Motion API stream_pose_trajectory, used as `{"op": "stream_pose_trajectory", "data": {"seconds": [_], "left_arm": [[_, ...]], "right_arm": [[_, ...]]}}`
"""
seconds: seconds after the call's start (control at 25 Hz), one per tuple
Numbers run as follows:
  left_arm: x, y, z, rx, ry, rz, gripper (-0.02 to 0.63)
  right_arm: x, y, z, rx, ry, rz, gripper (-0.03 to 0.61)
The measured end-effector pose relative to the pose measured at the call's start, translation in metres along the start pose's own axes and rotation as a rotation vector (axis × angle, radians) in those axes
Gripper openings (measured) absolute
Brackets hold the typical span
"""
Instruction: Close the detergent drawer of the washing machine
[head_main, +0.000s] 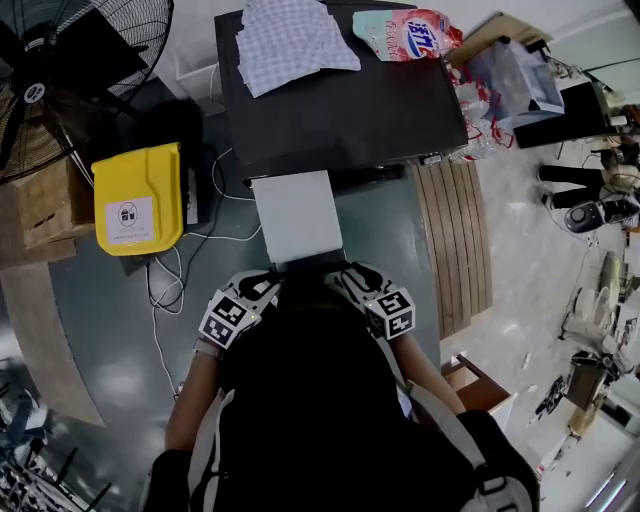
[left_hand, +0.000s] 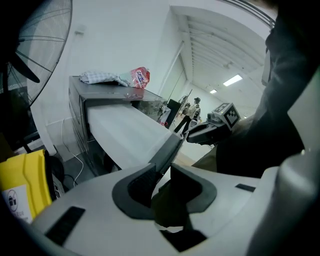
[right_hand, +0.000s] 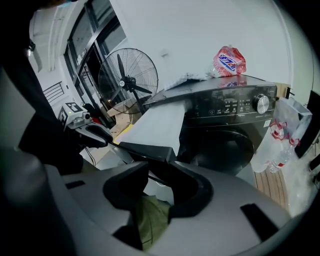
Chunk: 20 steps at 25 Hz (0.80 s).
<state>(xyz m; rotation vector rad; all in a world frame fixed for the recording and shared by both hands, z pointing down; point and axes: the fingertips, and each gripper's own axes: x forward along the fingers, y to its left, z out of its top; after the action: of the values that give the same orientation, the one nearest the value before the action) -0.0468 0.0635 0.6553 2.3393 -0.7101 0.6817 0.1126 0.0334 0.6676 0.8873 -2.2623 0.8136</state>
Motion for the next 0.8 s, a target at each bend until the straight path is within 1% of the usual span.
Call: {"op": "stream_pose_trajectory", "data": {"seconds": [0.16,0.36,0.6,0.8], "left_arm": [[0.003,0.012,0.011,0.003,-0.001,0.028,0.097],[0.004,0.021,0.018,-0.002,0.005,0.051,0.097],[0.005,0.029,0.027,-0.027,0.000,0.081,0.097],[0.006,0.033,0.033,-0.033,0.012,0.106,0.097]], "right_arm": [[0.008,-0.008,0.014,-0.010,-0.008,0.008,0.140],[0.014,-0.012,0.025,-0.028,-0.011,0.040,0.140],[0.019,-0.017,0.037,-0.099,-0.004,0.098,0.140],[0.021,-0.018,0.044,-0.129,-0.010,0.127,0.140]]}}
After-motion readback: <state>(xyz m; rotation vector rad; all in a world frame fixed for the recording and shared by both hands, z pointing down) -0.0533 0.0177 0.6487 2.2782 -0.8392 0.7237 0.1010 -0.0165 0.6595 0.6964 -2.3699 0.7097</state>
